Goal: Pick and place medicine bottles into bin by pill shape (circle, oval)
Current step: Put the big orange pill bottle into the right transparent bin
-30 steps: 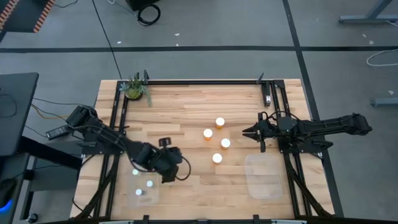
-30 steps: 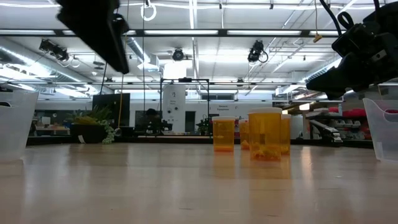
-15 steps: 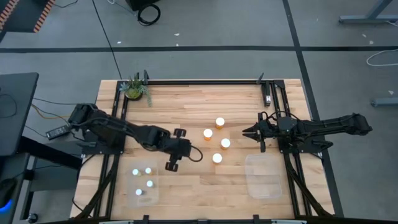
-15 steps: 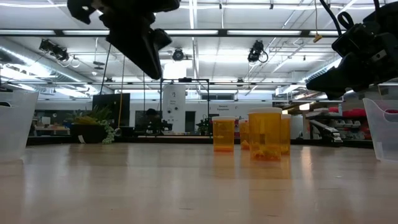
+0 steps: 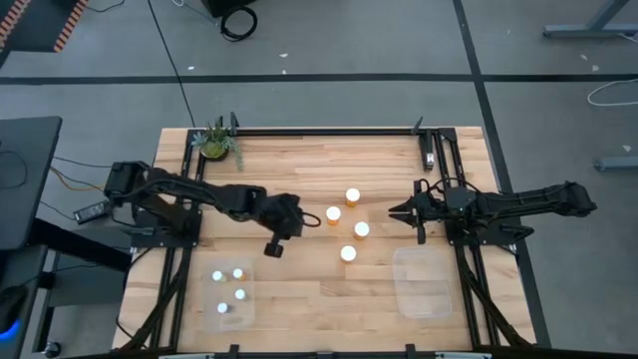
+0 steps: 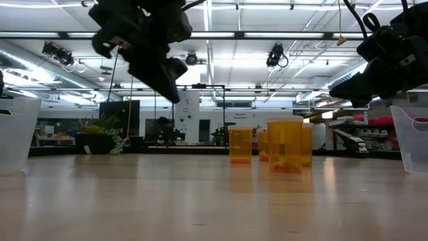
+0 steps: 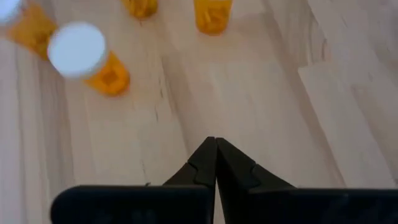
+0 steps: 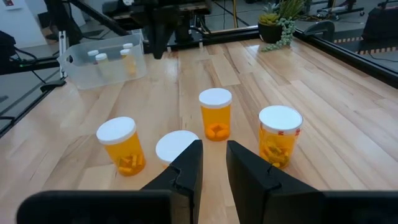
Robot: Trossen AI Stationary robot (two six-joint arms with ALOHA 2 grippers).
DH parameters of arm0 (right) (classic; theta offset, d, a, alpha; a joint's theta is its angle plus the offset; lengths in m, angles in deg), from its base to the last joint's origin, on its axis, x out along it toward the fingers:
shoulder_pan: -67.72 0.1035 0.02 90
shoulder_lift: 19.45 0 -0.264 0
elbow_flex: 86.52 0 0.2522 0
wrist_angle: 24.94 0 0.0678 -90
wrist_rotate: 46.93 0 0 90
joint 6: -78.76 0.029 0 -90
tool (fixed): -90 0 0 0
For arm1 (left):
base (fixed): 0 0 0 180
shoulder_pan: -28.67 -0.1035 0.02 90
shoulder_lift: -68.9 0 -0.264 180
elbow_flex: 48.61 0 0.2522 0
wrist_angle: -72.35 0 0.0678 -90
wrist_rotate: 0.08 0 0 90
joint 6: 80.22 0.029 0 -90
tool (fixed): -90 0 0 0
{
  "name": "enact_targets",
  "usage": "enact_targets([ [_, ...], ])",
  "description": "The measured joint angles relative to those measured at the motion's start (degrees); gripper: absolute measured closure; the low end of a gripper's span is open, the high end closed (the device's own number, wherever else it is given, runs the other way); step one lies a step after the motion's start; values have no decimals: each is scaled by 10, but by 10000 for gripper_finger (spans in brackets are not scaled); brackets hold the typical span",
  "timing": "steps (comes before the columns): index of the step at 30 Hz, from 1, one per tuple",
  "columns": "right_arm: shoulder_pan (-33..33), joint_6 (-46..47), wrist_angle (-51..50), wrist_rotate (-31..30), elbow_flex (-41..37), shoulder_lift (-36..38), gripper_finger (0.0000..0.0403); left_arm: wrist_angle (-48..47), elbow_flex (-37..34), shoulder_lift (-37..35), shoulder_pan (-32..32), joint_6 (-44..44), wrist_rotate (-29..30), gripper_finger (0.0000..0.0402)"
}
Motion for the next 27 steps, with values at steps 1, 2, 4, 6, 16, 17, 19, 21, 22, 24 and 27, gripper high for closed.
enact_targets([
  [1,0,0,-2,0,0,1,324,17,-8,-7,-5,6,0,392],
  [2,0,0,-2,0,0,-1,324,21,-19,-17,-10,10,-1,395],
  [4,0,0,-8,0,0,-2,324,35,-37,-34,-20,11,-2,396],
  [6,0,0,-7,0,0,-8,324,49,-53,-50,-30,11,-1,392],
  [16,0,0,-14,0,0,-11,324,94,-123,-160,-39,8,2,393],
  [17,0,0,-16,0,0,-12,324,93,-127,-168,-39,7,4,391],
  [19,0,0,-15,0,0,-16,324,89,-135,-187,-39,0,7,389],
  [21,0,0,-20,0,0,-19,324,94,-140,-201,-37,0,9,392],
  [22,0,0,-18,0,0,-21,324,98,-144,-209,-36,-1,10,395],
  [24,0,0,-20,0,0,-22,324,90,-155,-222,-32,-7,11,397],
  [27,0,0,-21,0,0,-23,324,94,-175,-244,-26,-8,16,393],
])
